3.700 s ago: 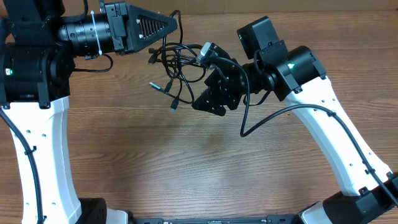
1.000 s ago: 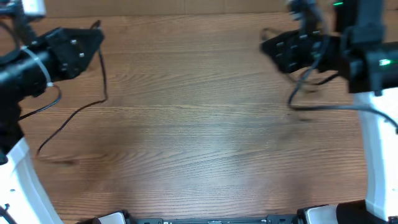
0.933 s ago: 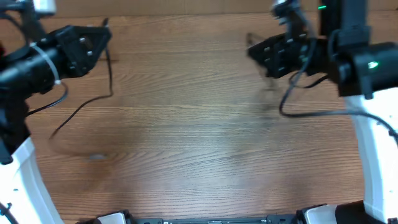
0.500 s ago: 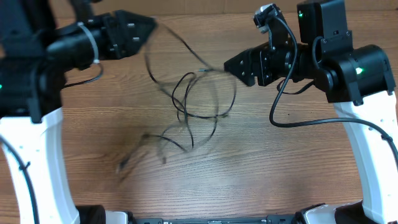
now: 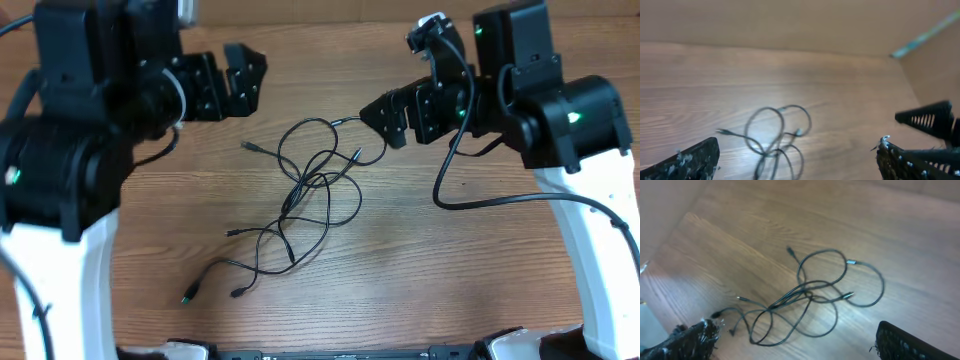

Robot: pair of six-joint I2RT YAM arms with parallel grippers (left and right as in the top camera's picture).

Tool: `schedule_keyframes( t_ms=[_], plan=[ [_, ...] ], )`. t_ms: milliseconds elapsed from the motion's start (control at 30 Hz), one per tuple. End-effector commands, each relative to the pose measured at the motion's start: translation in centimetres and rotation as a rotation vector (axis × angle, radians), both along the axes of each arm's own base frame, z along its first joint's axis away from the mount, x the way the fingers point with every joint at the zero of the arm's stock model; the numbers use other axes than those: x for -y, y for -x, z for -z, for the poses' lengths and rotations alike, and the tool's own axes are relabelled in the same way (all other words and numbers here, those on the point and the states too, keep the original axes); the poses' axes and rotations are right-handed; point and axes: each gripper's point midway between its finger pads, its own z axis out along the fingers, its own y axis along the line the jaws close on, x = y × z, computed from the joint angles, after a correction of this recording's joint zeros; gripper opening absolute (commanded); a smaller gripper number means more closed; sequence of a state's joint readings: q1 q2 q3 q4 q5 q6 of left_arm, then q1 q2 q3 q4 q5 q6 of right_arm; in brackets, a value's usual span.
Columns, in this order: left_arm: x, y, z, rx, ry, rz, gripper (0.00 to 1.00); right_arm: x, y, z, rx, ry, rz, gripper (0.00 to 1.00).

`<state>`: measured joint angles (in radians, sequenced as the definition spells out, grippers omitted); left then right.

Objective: Untangle cables

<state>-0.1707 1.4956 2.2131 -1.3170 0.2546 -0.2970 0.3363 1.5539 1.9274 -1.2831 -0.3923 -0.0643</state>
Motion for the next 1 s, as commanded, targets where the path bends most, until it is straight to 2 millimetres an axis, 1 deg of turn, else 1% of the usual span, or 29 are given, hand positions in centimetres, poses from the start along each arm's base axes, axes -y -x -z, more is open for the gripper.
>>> schedule_keyframes(
  t_ms=[0,100,167,200,233,267,333,367,433,500,533,633,733,767,800,900,933,967],
  plan=[
    [-2.7,1.6,-2.2,0.08,-0.038,-0.14,1.0,-1.0,0.3,3.5,-0.142,-0.031,0.072,1.0],
    [-2.8,2.3,-2.6,0.091,-0.035,-0.139,1.0,-2.7,-0.8,7.4,-0.254,-0.098,0.172,1.0],
    [-2.9,2.5,-2.4,0.078,-0.038,-0.139,1.0,-4.1,-1.7,9.5,-0.274,-0.146,0.207,1.0],
    [-2.9,2.7,-2.1,0.067,-0.041,-0.138,1.0,-4.8,-2.1,10.3,-0.27,-0.173,0.215,1.0],
    [-2.9,2.8,-1.8,0.054,-0.044,-0.138,1.0,-6.0,-2.6,10.8,-0.27,-0.236,0.225,1.0],
    [-2.9,2.9,-1.5,0.039,-0.048,-0.137,1.0,-7.1,-2.8,10.9,-0.282,-0.296,0.221,1.0],
    [-3.0,3.1,-1.0,0.015,-0.054,-0.136,1.0,-9.0,-2.7,10.8,-0.305,-0.406,0.187,1.0],
    [-3.0,3.3,-0.7,0.003,-0.057,-0.136,1.0,-9.9,-3.0,10.6,-0.296,-0.462,0.177,1.0],
    [-3.0,3.5,-0.3,-0.012,-0.068,-0.132,1.0,-10.4,-3.8,10.9,-0.302,-0.514,0.238,1.0],
    [-3.1,3.6,-0.2,-0.021,-0.071,-0.131,1.0,-9.9,-4.7,12.4,-0.344,-0.508,0.375,0.99],
    [-3.1,3.6,-0.1,-0.025,-0.071,-0.131,1.0,-10.1,-4.8,13.2,-0.355,-0.495,0.407,0.99],
    [-3.1,3.8,0.1,-0.031,-0.077,-0.129,1.0,-11.5,-4.3,15.5,-0.401,-0.456,0.414,0.97],
    [-3.2,3.9,0.3,-0.038,-0.084,-0.132,1.0,-13.0,-3.5,18.2,-0.433,-0.398,0.42,0.96],
    [-3.2,3.9,0.4,-0.043,-0.086,-0.131,1.0,-13.4,-3.2,19.4,-0.45,-0.374,0.437,0.96],
    [-3.2,3.9,0.4,-0.044,-0.086,-0.132,1.0,-13.6,-3.2,19.8,-0.452,-0.364,0.439,0.96],
    [-3.3,4.1,0.5,-0.051,-0.091,-0.129,1.0,-14.6,-2.5,22.2,-0.466,-0.308,0.446,0.96],
    [-3.3,4.1,0.6,-0.054,-0.093,-0.128,1.0,-14.8,-2.0,23.4,-0.477,-0.276,0.451,0.96],
    [-3.3,4.2,0.7,-0.054,-0.1,-0.123,1.0,-14.8,-1.9,23.9,-0.482,-0.26,0.455,0.96]
  ],
)
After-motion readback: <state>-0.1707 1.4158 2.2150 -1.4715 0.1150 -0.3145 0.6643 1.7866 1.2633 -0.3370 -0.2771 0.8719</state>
